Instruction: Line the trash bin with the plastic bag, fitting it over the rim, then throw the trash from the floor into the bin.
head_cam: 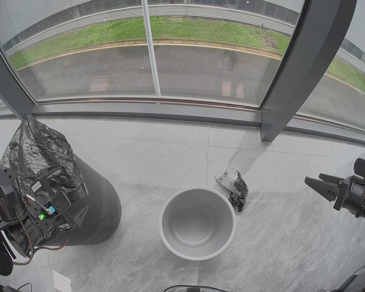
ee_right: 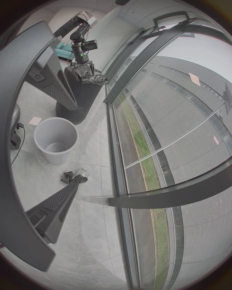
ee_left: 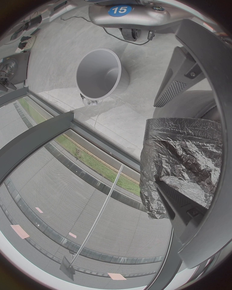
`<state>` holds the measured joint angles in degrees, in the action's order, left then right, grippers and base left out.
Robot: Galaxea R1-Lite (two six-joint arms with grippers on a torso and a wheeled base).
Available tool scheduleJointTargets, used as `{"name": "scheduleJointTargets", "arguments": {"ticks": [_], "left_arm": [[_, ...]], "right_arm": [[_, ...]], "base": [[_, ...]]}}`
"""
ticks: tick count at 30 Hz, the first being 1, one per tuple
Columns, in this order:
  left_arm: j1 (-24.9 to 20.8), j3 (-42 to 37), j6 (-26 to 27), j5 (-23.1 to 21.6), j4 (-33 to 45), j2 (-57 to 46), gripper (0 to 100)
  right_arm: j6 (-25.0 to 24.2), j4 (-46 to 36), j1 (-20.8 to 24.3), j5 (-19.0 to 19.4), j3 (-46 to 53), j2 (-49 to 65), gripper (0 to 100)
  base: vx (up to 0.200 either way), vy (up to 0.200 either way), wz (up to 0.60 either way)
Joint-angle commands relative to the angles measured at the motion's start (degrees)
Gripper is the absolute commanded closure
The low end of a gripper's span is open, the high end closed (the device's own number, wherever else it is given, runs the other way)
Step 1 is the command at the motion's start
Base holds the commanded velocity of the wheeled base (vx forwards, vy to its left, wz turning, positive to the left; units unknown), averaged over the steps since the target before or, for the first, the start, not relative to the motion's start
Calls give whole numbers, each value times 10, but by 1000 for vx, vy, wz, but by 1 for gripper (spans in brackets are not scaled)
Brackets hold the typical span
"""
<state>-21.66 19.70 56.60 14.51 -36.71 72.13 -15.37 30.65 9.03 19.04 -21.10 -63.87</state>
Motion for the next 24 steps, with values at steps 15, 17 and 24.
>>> {"name": "scheduleJointTargets", "arguments": {"ticks": [15, 17, 24], "left_arm": [[29, 9, 0, -1, -72, 63, 0], [35, 9, 1, -1, -96, 77, 0], [41, 6, 4, -1, -115, 85, 100]], "right_arm": [[0, 1, 0, 0, 3, 6, 0], [0, 1, 0, 0, 3, 5, 0], [0, 1, 0, 0, 3, 5, 0]], "base": [[0, 0, 0], [0, 0, 0], [0, 0, 0]]}}
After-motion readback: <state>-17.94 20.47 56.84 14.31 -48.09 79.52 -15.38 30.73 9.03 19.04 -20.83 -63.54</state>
